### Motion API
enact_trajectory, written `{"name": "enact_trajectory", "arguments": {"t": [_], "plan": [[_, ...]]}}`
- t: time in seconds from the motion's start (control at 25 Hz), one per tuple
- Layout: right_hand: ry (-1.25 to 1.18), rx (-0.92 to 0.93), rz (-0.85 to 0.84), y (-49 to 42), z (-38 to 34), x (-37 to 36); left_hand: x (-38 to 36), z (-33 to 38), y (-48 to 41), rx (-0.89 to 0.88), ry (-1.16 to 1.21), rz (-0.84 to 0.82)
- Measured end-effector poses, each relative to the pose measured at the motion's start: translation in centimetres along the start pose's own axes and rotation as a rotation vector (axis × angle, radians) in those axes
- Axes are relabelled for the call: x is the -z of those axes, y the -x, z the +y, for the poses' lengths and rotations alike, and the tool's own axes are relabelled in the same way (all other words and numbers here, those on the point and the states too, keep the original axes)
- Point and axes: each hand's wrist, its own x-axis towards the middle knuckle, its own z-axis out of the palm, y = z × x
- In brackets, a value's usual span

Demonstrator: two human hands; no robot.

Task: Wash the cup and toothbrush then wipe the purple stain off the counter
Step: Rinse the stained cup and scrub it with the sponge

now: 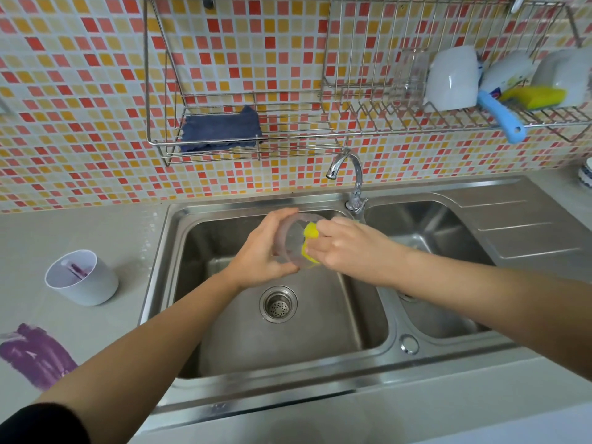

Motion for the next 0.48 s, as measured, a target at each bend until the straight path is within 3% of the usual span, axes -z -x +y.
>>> {"name": "enact_trajectory", "arguments": {"t": [0.12,0.2,0.32,0.48], "plan": [[-0.709,-0.323,-0.173,-0.5,-0.8,0.4,-1.1,-0.1,-0.1,0.048,-0.023,0.066],[-0.984,-0.664,-0.174,-0.7,-1.5,0.6,-1.4,-0.9,0.1,0.129,-0.017,0.088],[-1.053,-0.999,0.048,-1.0,-0.9,0.9,-0.9,-2.4,0.7,0.259,-0.019,0.108],[-0.898,-0.932,0.393,-4.1,4.4,2.6,0.7,-2.5,0.4,0.288,0.009,0.117]]}}
